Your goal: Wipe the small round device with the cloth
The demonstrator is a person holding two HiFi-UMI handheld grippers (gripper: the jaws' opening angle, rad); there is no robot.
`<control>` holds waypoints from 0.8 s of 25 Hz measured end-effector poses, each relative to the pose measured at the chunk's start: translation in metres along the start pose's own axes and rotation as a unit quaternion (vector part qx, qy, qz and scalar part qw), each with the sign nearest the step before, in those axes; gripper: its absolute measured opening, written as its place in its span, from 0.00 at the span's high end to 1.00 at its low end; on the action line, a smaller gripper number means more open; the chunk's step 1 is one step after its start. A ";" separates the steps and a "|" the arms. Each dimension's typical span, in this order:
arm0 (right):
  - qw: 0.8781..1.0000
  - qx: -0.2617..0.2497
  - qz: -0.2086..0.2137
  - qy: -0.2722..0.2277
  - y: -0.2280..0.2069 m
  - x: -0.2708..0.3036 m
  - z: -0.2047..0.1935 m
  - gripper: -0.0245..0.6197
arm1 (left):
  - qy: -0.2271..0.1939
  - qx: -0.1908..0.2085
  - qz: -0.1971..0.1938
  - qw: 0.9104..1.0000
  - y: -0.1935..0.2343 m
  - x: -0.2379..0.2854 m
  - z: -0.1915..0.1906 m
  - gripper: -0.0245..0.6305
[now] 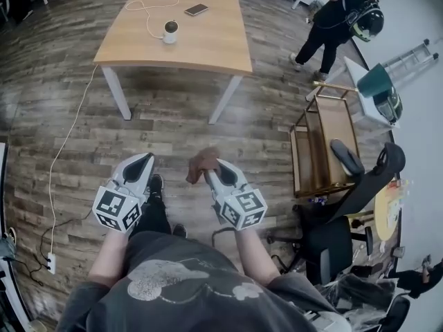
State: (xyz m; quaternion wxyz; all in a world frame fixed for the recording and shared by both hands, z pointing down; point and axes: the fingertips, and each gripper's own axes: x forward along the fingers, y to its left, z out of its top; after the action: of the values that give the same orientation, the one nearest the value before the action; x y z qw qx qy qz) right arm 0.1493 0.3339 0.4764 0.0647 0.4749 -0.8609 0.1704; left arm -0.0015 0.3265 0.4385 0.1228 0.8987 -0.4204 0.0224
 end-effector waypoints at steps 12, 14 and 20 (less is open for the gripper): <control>1.000 0.011 -0.020 0.005 -0.041 0.120 0.041 0.88 | 0.009 -0.009 -0.012 1.000 0.106 0.080 0.026 0.94; 1.000 0.010 -0.024 0.004 -0.046 0.143 0.053 0.88 | 0.009 -0.012 -0.016 1.000 0.126 0.094 0.034 0.94; 0.999 0.008 -0.036 0.007 -0.060 0.200 0.079 0.88 | 0.015 -0.020 -0.025 0.999 0.178 0.126 0.048 0.94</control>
State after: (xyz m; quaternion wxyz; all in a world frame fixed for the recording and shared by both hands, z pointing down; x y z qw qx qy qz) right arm 0.0954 0.1175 0.4708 0.0728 0.5049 -0.8415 0.1777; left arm -0.0592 0.1107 0.4456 0.1480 0.9059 -0.3960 0.0243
